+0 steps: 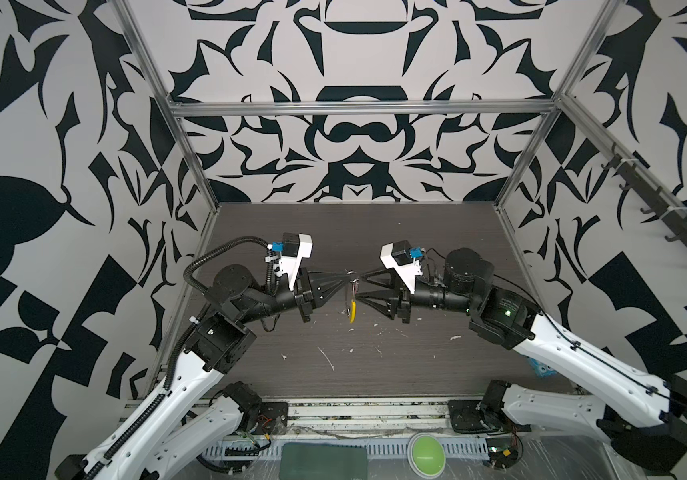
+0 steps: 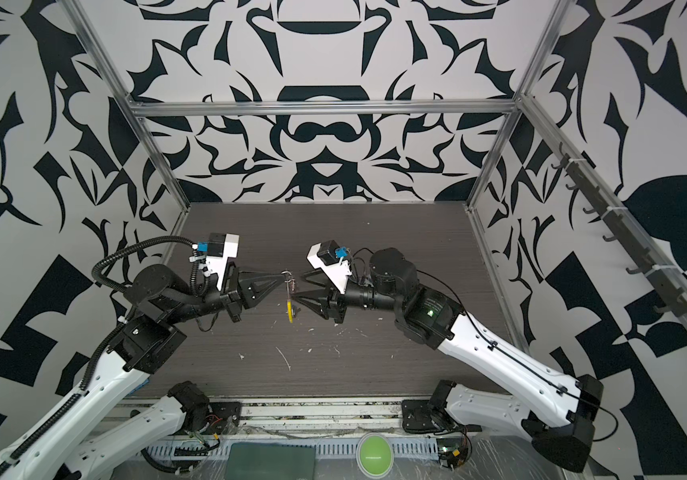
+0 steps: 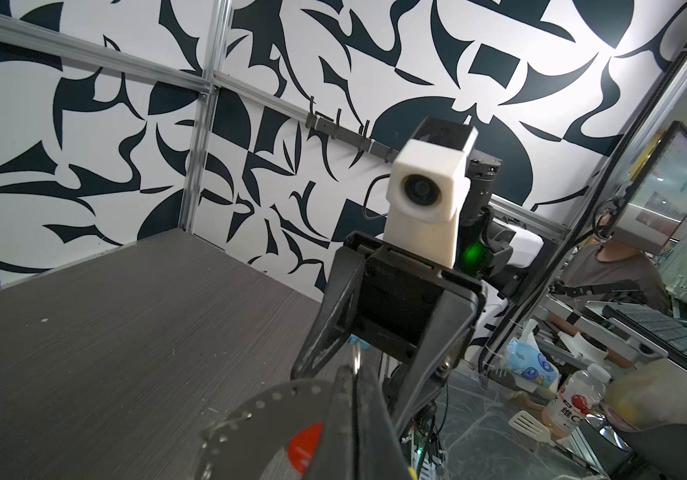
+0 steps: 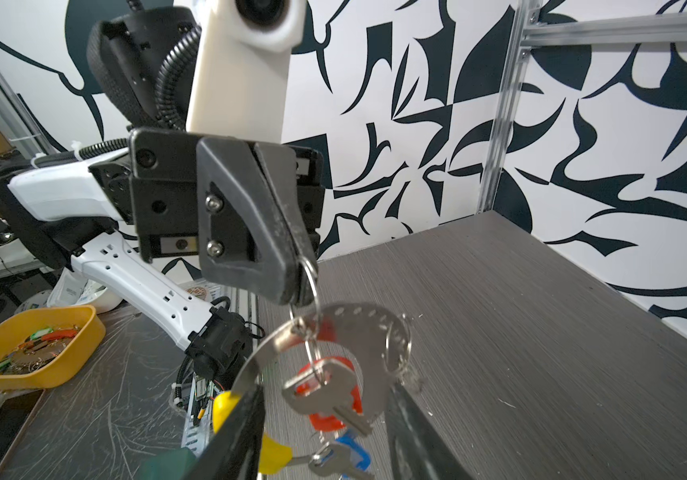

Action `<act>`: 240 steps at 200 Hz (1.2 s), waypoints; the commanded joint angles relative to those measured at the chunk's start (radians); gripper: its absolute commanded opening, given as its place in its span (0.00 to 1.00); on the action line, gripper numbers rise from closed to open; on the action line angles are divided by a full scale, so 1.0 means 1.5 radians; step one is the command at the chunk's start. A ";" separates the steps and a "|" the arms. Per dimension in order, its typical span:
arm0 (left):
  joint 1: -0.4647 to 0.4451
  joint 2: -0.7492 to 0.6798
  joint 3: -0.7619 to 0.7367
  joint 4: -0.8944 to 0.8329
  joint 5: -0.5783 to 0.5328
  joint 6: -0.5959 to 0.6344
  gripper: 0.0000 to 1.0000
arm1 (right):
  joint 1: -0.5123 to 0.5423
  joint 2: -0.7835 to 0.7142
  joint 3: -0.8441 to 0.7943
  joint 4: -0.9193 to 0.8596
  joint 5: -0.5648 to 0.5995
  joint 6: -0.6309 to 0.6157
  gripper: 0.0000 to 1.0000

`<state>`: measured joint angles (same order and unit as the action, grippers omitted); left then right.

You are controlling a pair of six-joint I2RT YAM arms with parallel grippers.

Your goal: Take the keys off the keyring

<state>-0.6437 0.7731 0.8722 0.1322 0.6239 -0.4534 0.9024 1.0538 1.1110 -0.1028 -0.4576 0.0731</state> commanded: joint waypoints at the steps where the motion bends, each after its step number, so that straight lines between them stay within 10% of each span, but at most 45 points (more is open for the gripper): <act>1: -0.001 -0.012 -0.012 0.053 0.002 -0.017 0.00 | 0.008 0.005 0.002 0.059 0.018 -0.009 0.51; 128: -0.001 -0.017 -0.034 0.099 0.002 -0.037 0.00 | 0.033 0.033 0.005 0.068 0.022 -0.015 0.29; 191: -0.001 -0.016 -0.037 0.103 -0.009 -0.040 0.00 | 0.041 0.033 0.011 0.048 0.031 -0.030 0.00; 240: -0.001 -0.010 -0.037 0.112 -0.009 -0.044 0.00 | 0.049 0.051 0.033 0.010 -0.002 -0.049 0.00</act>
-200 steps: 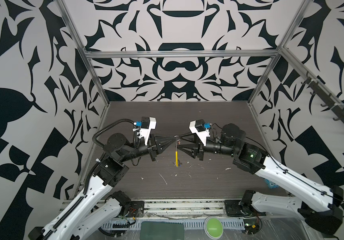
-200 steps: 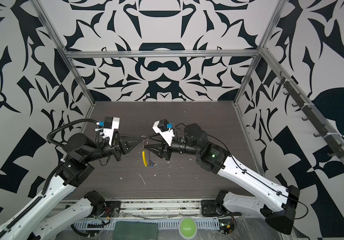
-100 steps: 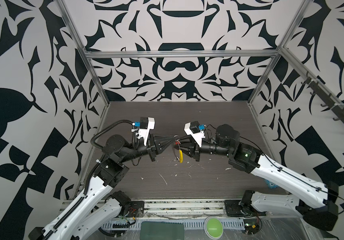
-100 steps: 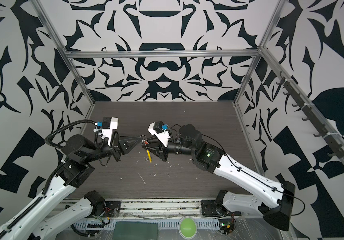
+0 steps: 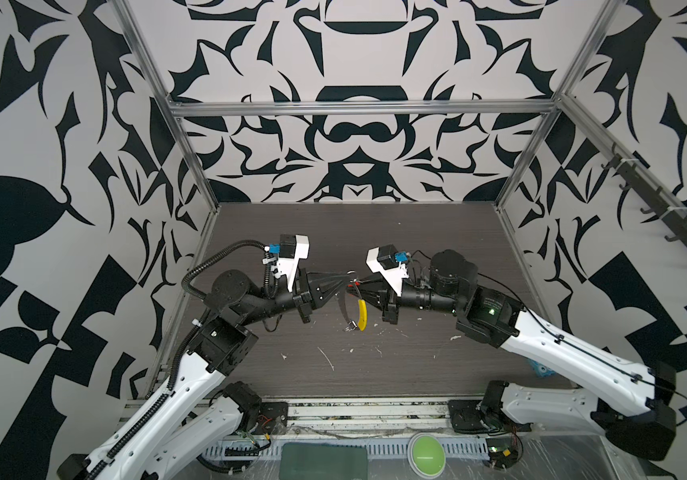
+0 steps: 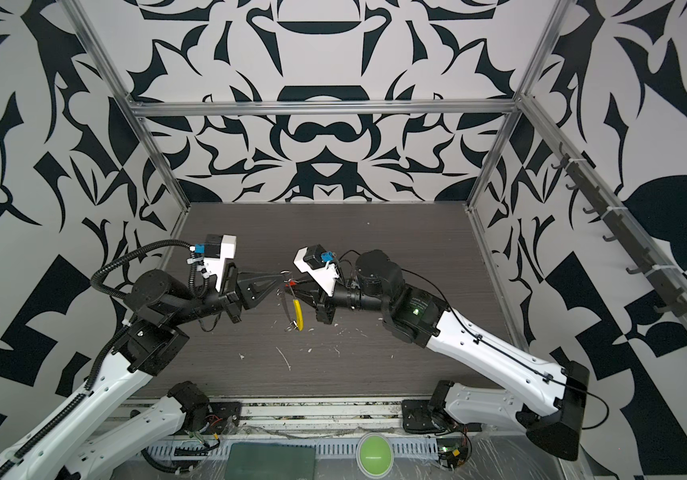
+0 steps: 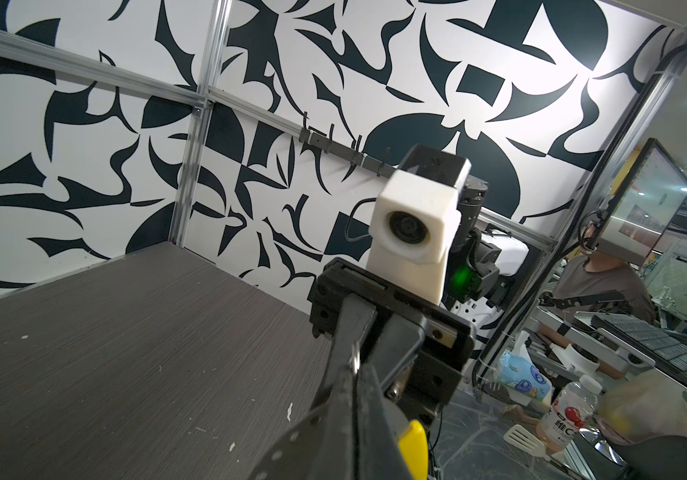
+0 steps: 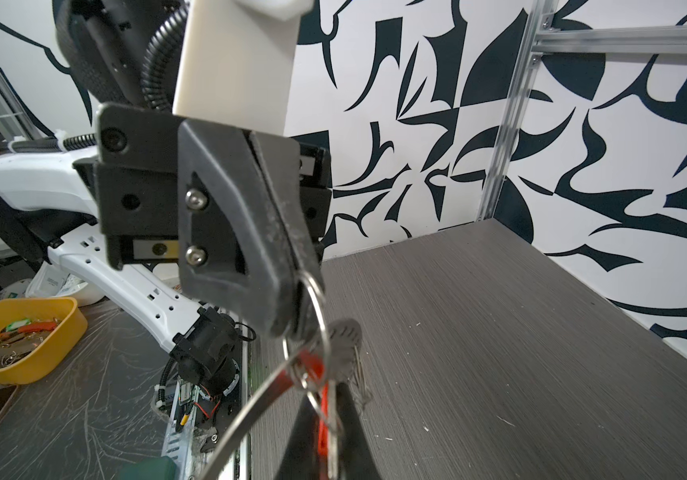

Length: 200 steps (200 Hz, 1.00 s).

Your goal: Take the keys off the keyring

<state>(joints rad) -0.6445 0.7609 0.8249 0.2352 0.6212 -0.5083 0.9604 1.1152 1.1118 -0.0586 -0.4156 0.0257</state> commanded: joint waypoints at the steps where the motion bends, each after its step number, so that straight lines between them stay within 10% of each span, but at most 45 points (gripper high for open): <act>1: -0.001 -0.002 -0.006 0.044 -0.007 -0.007 0.00 | 0.011 0.011 0.033 -0.021 -0.031 -0.017 0.00; 73: -0.001 -0.005 0.002 0.030 -0.002 0.001 0.00 | 0.020 0.032 0.053 -0.066 -0.041 -0.028 0.00; 102: -0.001 -0.011 0.005 0.005 0.003 0.012 0.00 | 0.020 0.014 0.050 -0.079 -0.031 -0.041 0.33; 135: -0.001 -0.027 -0.003 -0.016 -0.003 0.022 0.00 | 0.000 -0.004 0.027 -0.099 -0.045 -0.057 0.43; 200: -0.001 -0.045 -0.010 -0.028 -0.001 0.034 0.00 | -0.194 -0.028 -0.030 0.141 -0.245 0.174 0.46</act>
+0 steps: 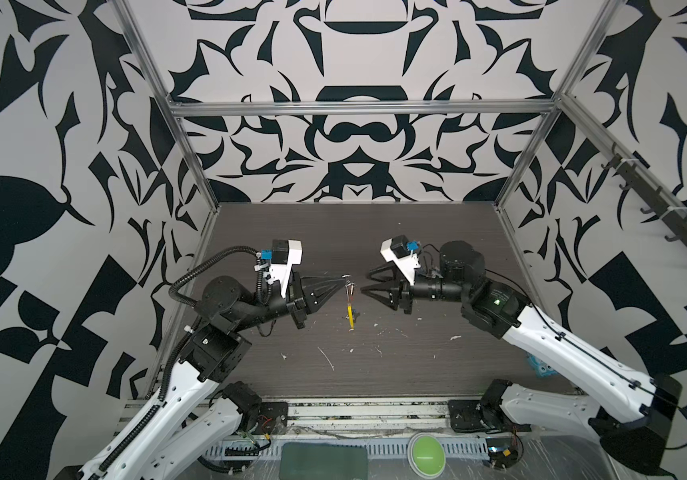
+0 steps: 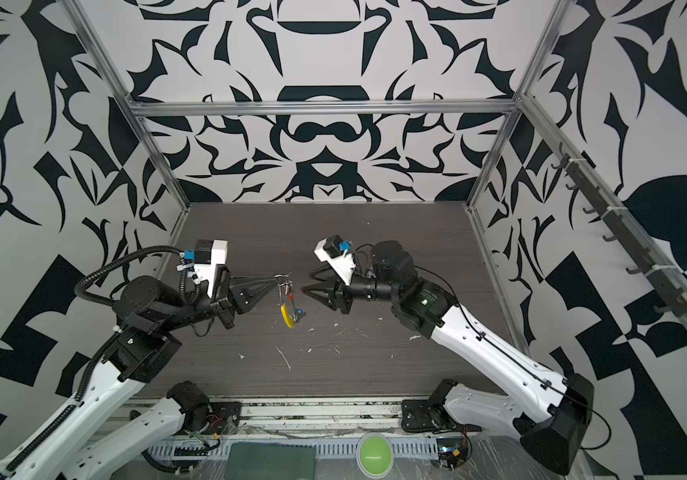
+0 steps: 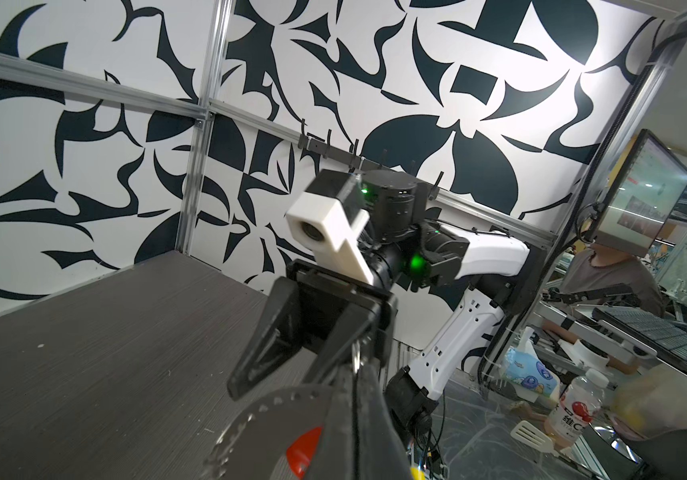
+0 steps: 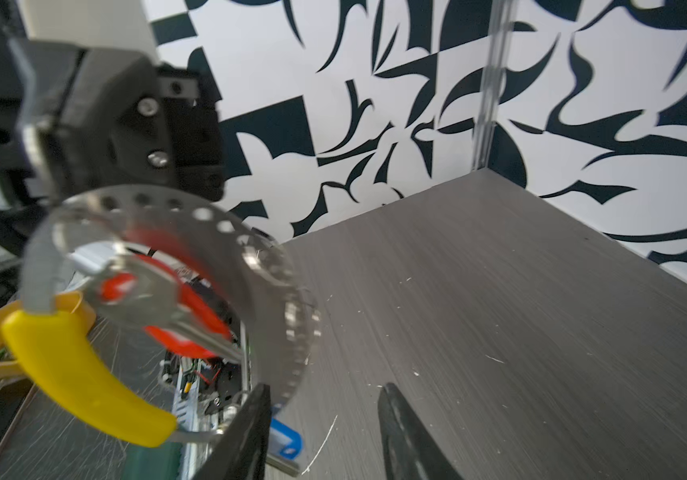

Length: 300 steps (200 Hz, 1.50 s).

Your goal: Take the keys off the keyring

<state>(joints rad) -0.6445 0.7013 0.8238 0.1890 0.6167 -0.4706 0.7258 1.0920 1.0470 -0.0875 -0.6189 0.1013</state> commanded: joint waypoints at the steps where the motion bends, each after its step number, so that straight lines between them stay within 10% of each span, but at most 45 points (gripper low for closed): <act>1: -0.001 -0.006 -0.009 0.004 0.002 0.009 0.00 | -0.038 -0.011 0.014 0.164 -0.113 0.129 0.46; 71: -0.001 -0.016 -0.022 0.011 0.006 0.004 0.00 | -0.049 0.074 0.040 0.471 -0.238 0.420 0.47; 300: -0.001 -0.006 -0.031 0.024 -0.004 0.001 0.00 | 0.038 0.059 0.046 0.274 -0.229 0.271 0.13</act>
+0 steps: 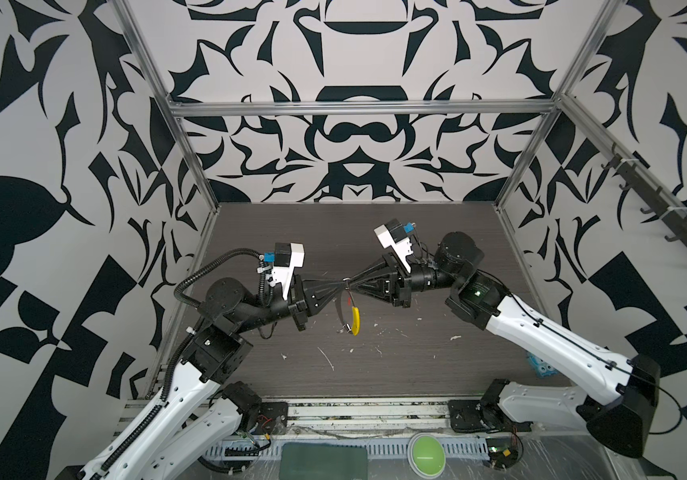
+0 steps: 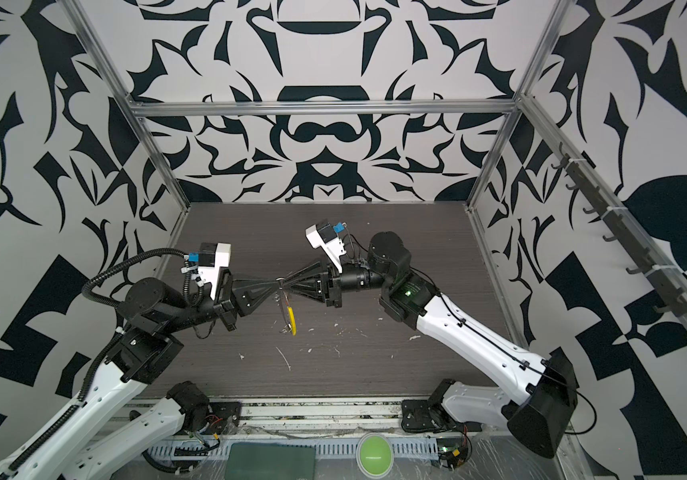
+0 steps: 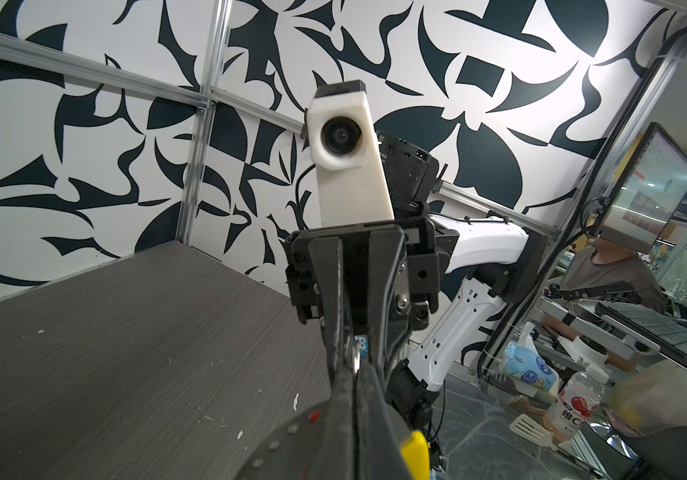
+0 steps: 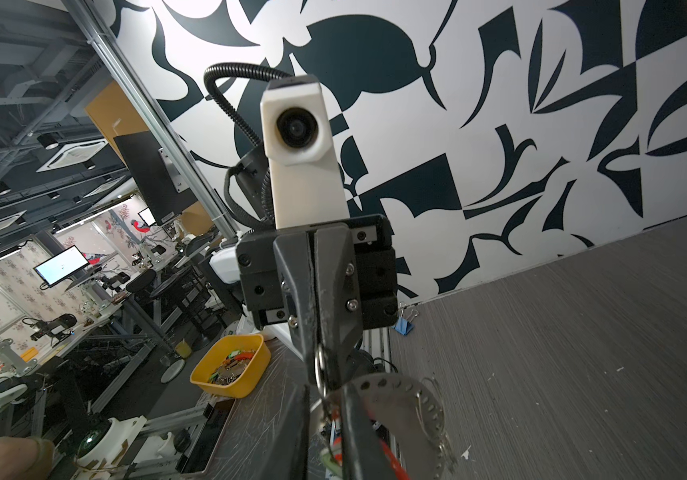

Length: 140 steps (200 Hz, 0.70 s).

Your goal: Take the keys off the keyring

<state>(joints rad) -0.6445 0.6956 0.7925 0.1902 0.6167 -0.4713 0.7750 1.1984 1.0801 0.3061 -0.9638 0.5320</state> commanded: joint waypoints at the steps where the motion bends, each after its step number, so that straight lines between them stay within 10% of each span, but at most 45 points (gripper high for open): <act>1: -0.001 -0.003 -0.011 0.024 -0.004 0.001 0.00 | 0.005 -0.012 0.024 0.011 0.001 -0.016 0.13; 55: -0.001 0.000 -0.004 0.006 -0.011 0.000 0.00 | 0.006 -0.027 0.032 -0.054 0.025 -0.058 0.00; 89: 0.000 0.004 0.020 -0.076 -0.030 0.025 0.52 | 0.006 -0.037 0.089 -0.266 0.086 -0.171 0.00; 140: 0.017 0.066 0.079 -0.165 0.055 0.037 0.47 | 0.006 0.000 0.198 -0.544 0.151 -0.307 0.00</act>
<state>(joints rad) -0.6407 0.7597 0.8543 0.0212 0.6167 -0.4351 0.7807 1.1893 1.2930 -0.2974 -0.7956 0.2111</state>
